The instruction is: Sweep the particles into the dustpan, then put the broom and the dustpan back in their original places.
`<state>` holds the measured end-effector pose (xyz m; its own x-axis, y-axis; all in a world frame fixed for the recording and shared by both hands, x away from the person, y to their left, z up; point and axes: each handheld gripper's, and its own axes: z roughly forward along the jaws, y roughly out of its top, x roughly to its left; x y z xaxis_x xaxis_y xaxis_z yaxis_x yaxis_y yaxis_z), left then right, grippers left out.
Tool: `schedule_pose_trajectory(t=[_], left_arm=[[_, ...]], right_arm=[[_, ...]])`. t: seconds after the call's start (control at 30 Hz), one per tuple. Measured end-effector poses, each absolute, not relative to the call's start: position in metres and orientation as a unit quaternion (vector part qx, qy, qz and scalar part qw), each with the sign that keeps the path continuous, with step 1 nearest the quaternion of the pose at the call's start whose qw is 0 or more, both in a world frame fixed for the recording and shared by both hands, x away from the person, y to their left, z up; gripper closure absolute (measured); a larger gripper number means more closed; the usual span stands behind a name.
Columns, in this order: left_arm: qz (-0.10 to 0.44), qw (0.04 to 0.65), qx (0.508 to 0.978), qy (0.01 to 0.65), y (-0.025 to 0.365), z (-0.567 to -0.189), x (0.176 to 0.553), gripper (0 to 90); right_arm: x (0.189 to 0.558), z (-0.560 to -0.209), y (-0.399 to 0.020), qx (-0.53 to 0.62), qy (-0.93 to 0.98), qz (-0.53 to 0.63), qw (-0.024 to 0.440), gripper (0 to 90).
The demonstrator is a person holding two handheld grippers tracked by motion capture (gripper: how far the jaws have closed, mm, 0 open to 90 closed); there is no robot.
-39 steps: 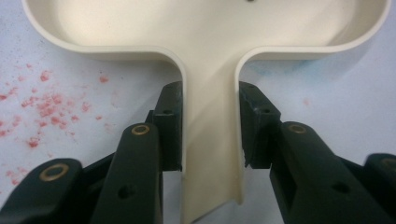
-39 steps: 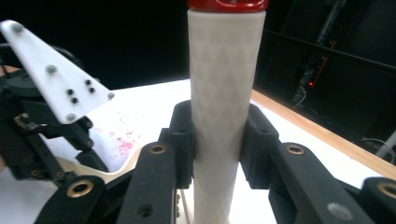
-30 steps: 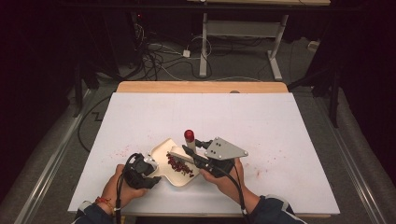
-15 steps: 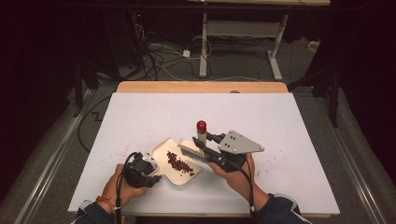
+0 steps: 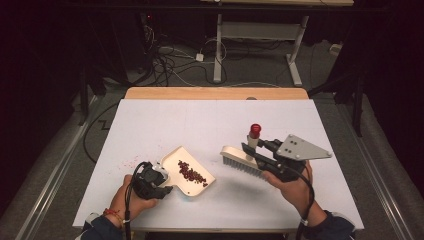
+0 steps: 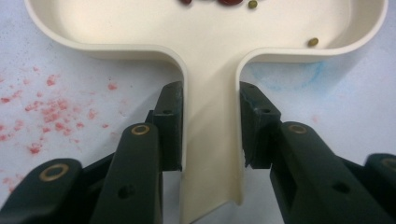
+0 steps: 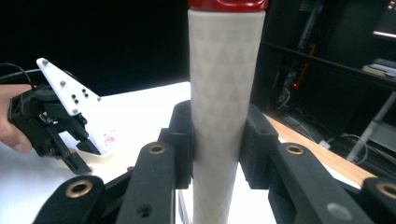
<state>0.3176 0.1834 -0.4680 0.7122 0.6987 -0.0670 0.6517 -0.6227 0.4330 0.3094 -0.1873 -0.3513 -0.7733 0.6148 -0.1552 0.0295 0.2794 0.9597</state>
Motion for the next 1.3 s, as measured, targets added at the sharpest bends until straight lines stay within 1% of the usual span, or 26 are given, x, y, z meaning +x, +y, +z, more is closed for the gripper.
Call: schedule_pose_trajectory(t=[0.2, 0.53, 0.63, 0.67, 0.8, 0.9, 1.13, 1.23, 1.3], left_arm=[[0.056, 0.218, 0.899, 0.375, 0.183, -0.468, 0.318, 63.4], [0.060, 0.221, 0.896, 0.379, 0.183, -0.469, 0.318, 63.4], [0.063, 0.225, 0.893, 0.385, 0.184, -0.470, 0.318, 63.3], [0.065, 0.226, 0.892, 0.386, 0.184, -0.470, 0.318, 63.3], [0.074, 0.226, 0.886, 0.398, 0.183, -0.470, 0.321, 63.1], [0.077, 0.233, 0.877, 0.414, 0.185, -0.471, 0.326, 63.1], [0.090, 0.248, 0.842, 0.470, 0.192, -0.473, 0.348, 62.7], [0.092, 0.256, 0.827, 0.491, 0.195, -0.474, 0.353, 61.5], [0.095, 0.260, 0.820, 0.502, 0.195, -0.475, 0.356, 58.6]], right_arm=[[0.305, -0.348, -0.226, 0.233, 0.760, 0.554, 0.246, 70.0], [0.301, -0.354, -0.275, 0.256, 0.791, 0.514, 0.211, 69.9], [0.304, -0.357, -0.282, 0.263, 0.804, 0.499, 0.187, 69.9], [0.307, -0.359, -0.282, 0.267, 0.811, 0.489, 0.178, 69.8], [0.320, -0.368, -0.280, 0.275, 0.812, 0.482, 0.183, 69.8], [0.333, -0.370, -0.285, 0.291, 0.802, 0.491, 0.176, 69.3], [0.374, -0.371, -0.281, 0.325, 0.806, 0.463, 0.176, 65.1], [0.393, -0.373, -0.276, 0.334, 0.813, 0.440, 0.182, 62.7], [0.404, -0.375, -0.273, 0.342, 0.816, 0.429, 0.183, 62.4]])
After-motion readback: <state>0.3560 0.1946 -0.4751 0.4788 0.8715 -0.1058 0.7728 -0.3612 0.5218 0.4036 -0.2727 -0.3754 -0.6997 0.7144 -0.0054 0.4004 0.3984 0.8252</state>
